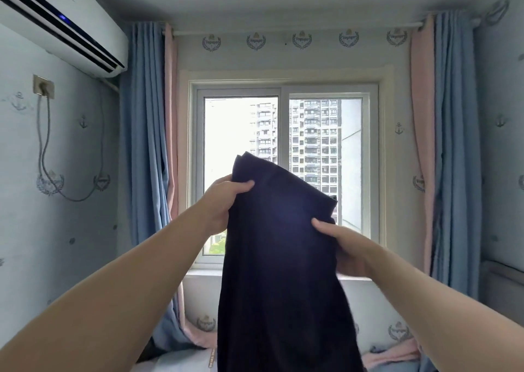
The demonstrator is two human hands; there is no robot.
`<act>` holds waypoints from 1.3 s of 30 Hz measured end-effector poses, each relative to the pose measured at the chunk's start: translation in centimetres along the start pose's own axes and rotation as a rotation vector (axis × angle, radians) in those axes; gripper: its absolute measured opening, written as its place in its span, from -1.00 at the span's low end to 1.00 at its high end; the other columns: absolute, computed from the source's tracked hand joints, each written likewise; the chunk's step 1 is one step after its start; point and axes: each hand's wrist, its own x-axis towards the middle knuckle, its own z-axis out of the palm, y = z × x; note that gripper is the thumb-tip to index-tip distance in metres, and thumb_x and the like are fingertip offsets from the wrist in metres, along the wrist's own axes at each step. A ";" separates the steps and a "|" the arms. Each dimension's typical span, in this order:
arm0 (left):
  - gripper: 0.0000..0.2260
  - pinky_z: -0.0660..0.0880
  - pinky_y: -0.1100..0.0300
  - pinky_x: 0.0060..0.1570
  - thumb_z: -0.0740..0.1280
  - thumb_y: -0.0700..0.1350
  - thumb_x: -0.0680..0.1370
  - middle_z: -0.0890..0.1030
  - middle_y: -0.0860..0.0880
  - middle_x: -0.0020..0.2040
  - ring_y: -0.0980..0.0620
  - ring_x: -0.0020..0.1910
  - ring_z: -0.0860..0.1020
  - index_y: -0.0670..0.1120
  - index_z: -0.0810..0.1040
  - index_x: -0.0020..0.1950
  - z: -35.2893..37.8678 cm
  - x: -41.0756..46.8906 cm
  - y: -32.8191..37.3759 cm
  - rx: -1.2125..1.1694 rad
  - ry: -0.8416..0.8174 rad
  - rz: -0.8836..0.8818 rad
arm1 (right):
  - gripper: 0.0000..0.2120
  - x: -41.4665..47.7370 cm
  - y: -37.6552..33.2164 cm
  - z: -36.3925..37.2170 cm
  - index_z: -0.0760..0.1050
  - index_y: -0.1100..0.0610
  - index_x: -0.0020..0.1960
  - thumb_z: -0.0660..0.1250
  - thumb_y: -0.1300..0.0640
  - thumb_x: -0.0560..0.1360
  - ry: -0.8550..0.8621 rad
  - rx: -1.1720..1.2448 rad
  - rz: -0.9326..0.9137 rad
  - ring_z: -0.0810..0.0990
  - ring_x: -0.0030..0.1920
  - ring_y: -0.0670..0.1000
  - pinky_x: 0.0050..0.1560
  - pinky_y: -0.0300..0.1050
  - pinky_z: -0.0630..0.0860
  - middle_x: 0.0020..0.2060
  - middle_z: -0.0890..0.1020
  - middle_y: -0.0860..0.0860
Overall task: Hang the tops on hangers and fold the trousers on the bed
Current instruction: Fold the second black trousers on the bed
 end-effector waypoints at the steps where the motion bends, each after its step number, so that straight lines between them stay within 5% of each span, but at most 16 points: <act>1: -0.76 0.57 -0.13 0.21 0.37 -0.22 0.59 0.71 -0.13 0.12 -0.18 0.13 0.67 -0.11 0.62 0.25 -1.1 0.1 0.0 0.006 0.014 -0.011 | -0.56 0.2 -0.4 1.0 0.56 0.20 0.32 0.36 -0.04 0.55 0.057 -0.006 -0.025 0.60 0.29 0.18 0.41 0.14 0.43 0.22 0.66 0.14; 10: -0.77 0.56 0.02 0.10 0.31 -0.13 0.65 0.66 0.03 0.09 -0.05 0.10 0.61 -0.01 0.55 0.30 -5.8 2.1 1.6 0.196 0.252 0.155 | -0.81 3.4 -6.6 5.9 0.64 0.10 0.09 0.50 0.10 0.50 0.440 -0.257 -0.374 0.74 -0.09 -0.03 -0.10 -0.15 0.61 -0.04 0.75 0.01; 13: -0.74 0.53 -0.07 0.21 0.26 -0.07 0.67 0.63 0.03 0.11 -0.05 0.11 0.58 0.00 0.52 0.35 -5.6 2.0 2.8 0.241 0.319 0.200 | -0.82 3.1 -8.0 7.0 0.63 0.05 0.08 0.50 0.06 0.50 0.478 -0.298 -0.420 0.73 -0.07 -0.03 -0.10 -0.15 0.61 -0.05 0.75 -0.02; 20: -0.83 0.56 0.05 0.06 0.29 -0.05 0.66 0.64 0.05 0.04 0.00 0.04 0.60 -0.02 0.56 0.23 -5.1 -2.5 5.7 0.233 0.362 0.325 | -0.86 -2.9 -10.7 10.2 0.60 -0.02 0.00 0.42 -0.08 0.55 0.535 -0.407 -0.451 0.69 -0.03 -0.03 -0.12 -0.17 0.57 -0.04 0.73 -0.06; 29: -0.80 0.57 0.06 0.08 0.30 -0.05 0.64 0.67 0.03 0.03 0.01 0.02 0.63 -0.03 0.59 0.23 -2.0 -16.8 10.6 0.272 0.347 0.457 | -0.77 -17.7 -10.9 15.4 0.60 0.05 0.05 0.40 -0.10 0.55 0.575 -0.430 -0.470 0.69 0.03 0.03 0.08 -0.04 0.61 0.01 0.72 0.00; 34: -0.83 0.58 0.02 0.10 0.29 -0.03 0.65 0.67 0.04 0.02 0.01 0.03 0.63 -0.01 0.58 0.20 -0.5 -25.3 12.8 0.277 0.373 0.458 | -0.78 -25.8 -10.1 19.2 0.59 0.02 0.04 0.38 -0.12 0.56 0.607 -0.408 -0.503 0.67 0.01 0.00 -0.11 -0.17 0.54 0.01 0.70 -0.02; 39: -0.84 0.59 -0.03 0.13 0.30 -0.03 0.64 0.67 0.04 0.01 0.01 0.01 0.63 0.01 0.60 0.17 -0.5 -31.5 15.8 0.303 0.376 0.456 | -0.76 -31.5 -11.0 22.8 0.62 0.07 0.03 0.42 -0.09 0.54 0.616 -0.381 -0.509 0.69 0.01 0.03 -0.01 -0.10 0.60 -0.01 0.72 0.00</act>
